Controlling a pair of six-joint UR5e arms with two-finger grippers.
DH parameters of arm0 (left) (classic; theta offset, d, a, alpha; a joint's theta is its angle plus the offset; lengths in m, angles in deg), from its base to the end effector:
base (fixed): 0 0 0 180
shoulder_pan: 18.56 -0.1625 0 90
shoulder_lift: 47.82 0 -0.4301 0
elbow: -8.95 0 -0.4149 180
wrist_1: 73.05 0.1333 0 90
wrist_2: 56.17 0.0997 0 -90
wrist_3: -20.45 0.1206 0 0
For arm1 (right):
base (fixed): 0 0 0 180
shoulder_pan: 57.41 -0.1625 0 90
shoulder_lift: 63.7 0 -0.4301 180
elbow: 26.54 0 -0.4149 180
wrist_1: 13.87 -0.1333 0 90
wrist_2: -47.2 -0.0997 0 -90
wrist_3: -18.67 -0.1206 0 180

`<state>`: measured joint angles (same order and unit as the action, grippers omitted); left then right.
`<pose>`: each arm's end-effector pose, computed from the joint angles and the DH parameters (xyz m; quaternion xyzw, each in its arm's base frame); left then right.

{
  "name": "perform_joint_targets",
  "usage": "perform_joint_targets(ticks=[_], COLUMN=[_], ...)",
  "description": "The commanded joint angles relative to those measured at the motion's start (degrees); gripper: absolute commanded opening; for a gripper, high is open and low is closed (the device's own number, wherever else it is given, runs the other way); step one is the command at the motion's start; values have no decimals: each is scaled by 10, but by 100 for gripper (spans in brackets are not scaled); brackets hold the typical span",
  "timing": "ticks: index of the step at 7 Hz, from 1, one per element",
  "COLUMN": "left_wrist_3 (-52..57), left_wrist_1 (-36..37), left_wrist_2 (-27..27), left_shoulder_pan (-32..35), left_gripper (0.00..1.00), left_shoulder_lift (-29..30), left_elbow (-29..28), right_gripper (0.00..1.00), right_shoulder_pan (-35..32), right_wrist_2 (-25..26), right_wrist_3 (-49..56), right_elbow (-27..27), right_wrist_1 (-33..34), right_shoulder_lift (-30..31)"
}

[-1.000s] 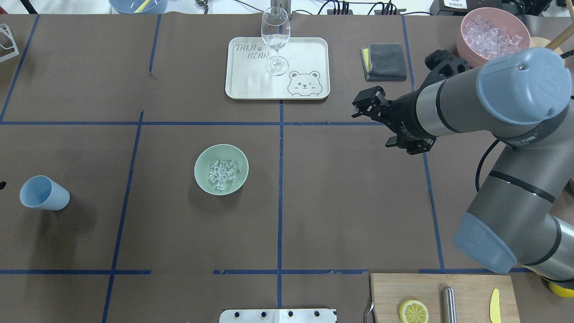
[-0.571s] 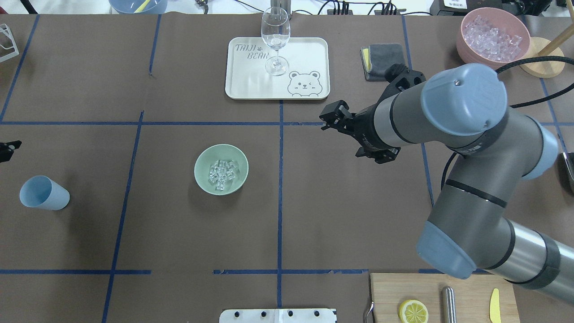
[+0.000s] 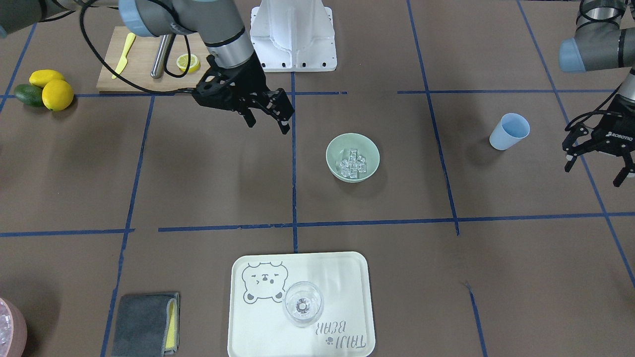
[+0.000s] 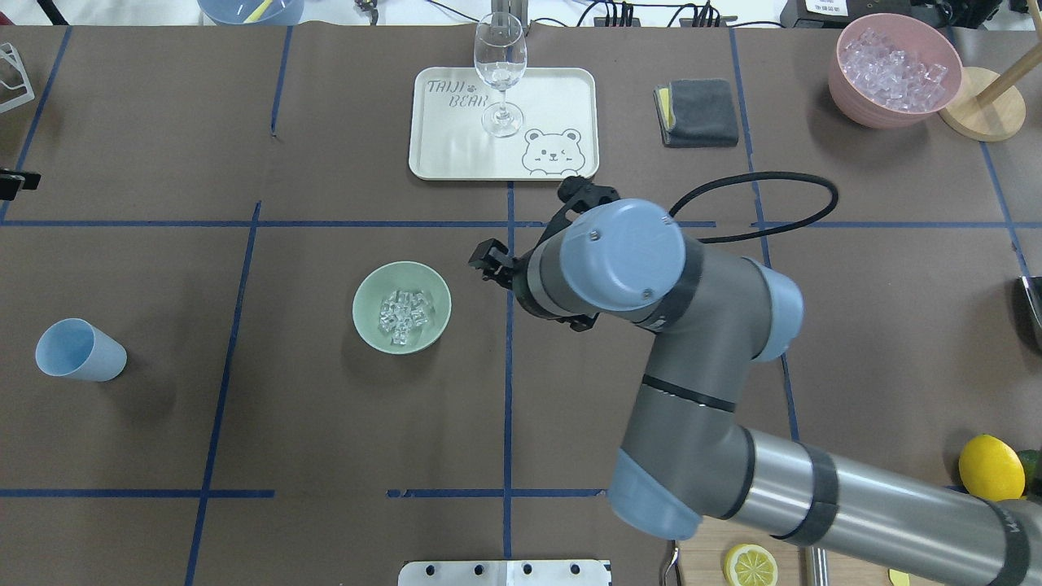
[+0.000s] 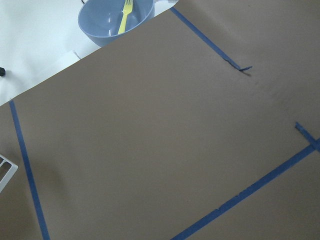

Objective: Pour ice into bowl

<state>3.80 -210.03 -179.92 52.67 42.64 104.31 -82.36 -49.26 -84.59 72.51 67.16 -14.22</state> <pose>0.1162 -0.5481 0.5317 0.3262 0.3771 0.1449 0.8546 -0.5867 -0.4050 0.1511 0.0008 -0.4906 0.2590 0.8320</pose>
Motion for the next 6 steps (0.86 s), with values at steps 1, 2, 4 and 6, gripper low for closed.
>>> perform_joint_targets(ticks=[1,2,4,6], left_wrist_3=[-46,-51,-51,-51], left_wrist_1=[18,17,17,15], left_wrist_2=[-45,-46,-46,-43], left_shoulder_pan=[21,21,21,22], left_gripper=[100,100,100,100], left_shoulder_lift=[9,6,2,0], left_elbow=[-4,-3,1,2], right_gripper=[100,100,99,19], right_shoulder_pan=[27,28,39,39], right_wrist_2=[10,9,23,24], right_wrist_3=[4,4,15,16], right_elbow=[-139,-196,-239,-244], right_wrist_1=[-3,-3,-7,-12], right_shoulder_lift=[-95,-136,-144,-146])
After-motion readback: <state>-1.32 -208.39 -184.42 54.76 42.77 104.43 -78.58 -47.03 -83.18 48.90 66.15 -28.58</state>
